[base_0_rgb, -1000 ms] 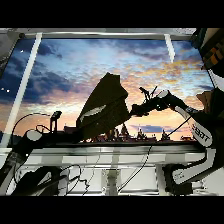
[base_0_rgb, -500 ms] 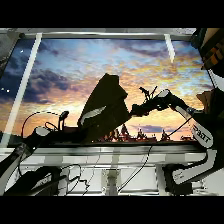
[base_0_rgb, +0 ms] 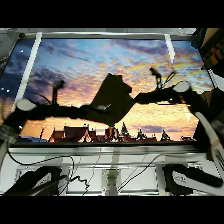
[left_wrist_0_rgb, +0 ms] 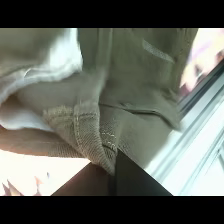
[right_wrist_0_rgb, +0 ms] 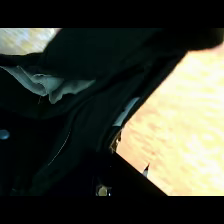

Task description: Fold the clothes and pants, and hang the long-sleeved shirts on hangers.

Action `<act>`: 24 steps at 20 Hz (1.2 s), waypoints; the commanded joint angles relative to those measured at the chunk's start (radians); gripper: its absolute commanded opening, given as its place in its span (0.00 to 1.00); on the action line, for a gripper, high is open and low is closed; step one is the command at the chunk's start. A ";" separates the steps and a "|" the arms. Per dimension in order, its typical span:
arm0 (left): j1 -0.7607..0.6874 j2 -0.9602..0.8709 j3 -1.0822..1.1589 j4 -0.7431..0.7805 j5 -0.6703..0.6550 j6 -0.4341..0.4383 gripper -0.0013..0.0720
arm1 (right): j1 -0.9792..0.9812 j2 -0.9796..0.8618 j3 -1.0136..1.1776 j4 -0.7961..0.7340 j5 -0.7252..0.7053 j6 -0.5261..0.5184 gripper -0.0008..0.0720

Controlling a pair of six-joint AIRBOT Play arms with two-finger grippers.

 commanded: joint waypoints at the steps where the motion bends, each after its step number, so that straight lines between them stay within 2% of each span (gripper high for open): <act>1: 0.028 0.058 0.253 -0.042 -0.058 -0.019 0.04 | -0.016 0.259 0.001 0.001 -0.064 0.076 0.07; 5: 0.035 0.166 0.328 -0.140 -0.002 -0.026 0.04 | -0.015 0.518 0.069 0.009 -0.085 0.208 0.07; 8: 0.036 0.237 0.328 -0.159 0.003 -0.054 0.04 | -0.016 0.631 0.180 0.008 -0.084 0.262 0.07; 10: 0.037 0.293 0.328 -0.217 0.018 -0.089 0.04 | -0.015 0.680 0.251 0.008 -0.082 0.306 0.07; 13: 0.037 0.386 0.328 -0.317 0.055 -0.090 0.04 | -0.015 0.729 0.314 0.011 -0.077 0.380 0.07; 16: 0.037 0.475 0.327 -0.334 0.126 -0.104 0.04 | -0.015 0.748 0.319 0.021 -0.057 0.487 0.07; 18: 0.037 0.517 0.327 -0.330 0.192 -0.215 0.04 | -0.015 0.737 0.318 0.023 -0.013 0.582 0.07; 20: 0.037 0.526 0.327 -0.307 0.243 -0.277 0.04 | -0.015 0.724 0.303 0.023 -0.006 0.661 0.07; 24: 0.036 0.403 0.326 -0.085 0.351 -0.512 0.04 | -0.015 0.625 0.210 -0.056 -0.097 0.810 0.07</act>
